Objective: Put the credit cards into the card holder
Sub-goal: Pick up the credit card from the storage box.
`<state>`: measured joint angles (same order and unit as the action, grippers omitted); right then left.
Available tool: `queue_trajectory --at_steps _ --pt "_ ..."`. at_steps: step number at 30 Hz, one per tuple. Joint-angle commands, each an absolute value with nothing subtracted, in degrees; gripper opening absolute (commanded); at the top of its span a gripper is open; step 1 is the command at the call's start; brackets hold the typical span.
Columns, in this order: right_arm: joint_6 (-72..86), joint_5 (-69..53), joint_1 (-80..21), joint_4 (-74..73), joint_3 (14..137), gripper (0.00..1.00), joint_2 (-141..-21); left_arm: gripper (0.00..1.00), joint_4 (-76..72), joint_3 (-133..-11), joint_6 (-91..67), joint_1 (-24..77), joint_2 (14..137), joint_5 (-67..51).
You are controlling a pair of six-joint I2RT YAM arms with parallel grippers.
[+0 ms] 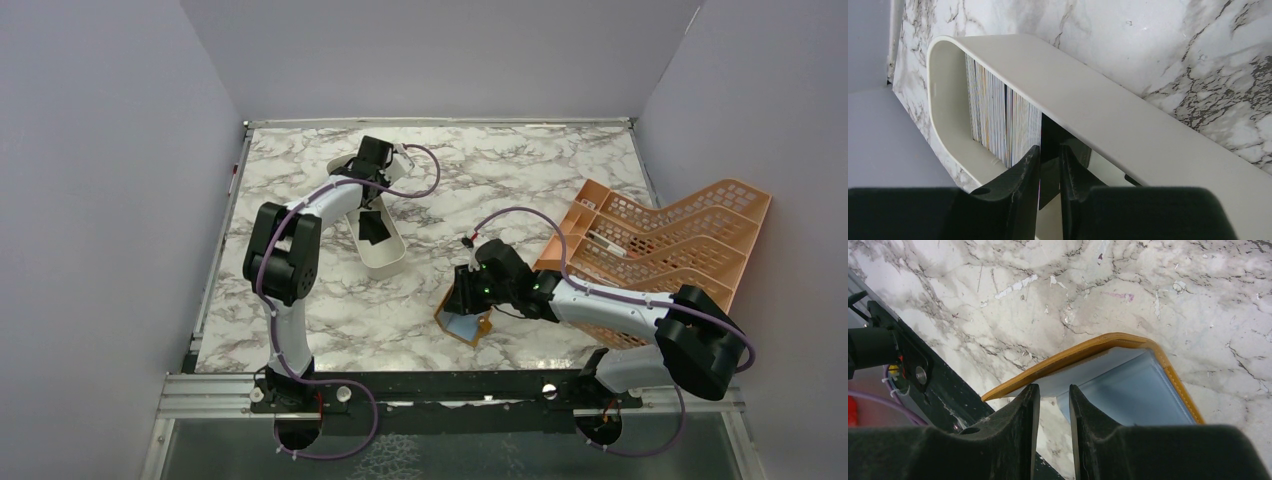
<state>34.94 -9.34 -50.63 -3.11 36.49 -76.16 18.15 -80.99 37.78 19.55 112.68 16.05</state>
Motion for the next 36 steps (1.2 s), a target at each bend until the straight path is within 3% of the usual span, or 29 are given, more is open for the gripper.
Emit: queue_trajectory --at_steps 1,4,7,14,21,36 --pt "35.1 -10.4 -51.0 -2.4 37.3 0.33 -75.7 0.21 18.5 -83.4 37.6 19.9 109.5 16.7" --pt "35.1 -10.4 -51.0 -2.1 37.2 0.33 -75.9 0.2 19.0 -83.1 36.4 20.0 108.6 14.2" --pt "35.0 -10.8 -51.0 -1.9 37.4 0.33 -76.5 0.11 19.4 -82.7 36.0 20.0 108.4 13.2" --pt "34.8 -11.1 -51.0 -1.8 37.4 0.33 -76.4 0.13 21.5 -82.8 35.4 20.1 108.2 13.2" --pt "34.8 -11.3 -51.0 -1.4 37.2 0.34 -76.5 0.02 24.7 -84.0 32.8 20.3 107.1 10.7" --pt "36.1 -11.4 -51.0 -1.1 37.5 0.34 -77.7 0.0 34.0 -88.6 15.9 20.3 100.1 4.1"
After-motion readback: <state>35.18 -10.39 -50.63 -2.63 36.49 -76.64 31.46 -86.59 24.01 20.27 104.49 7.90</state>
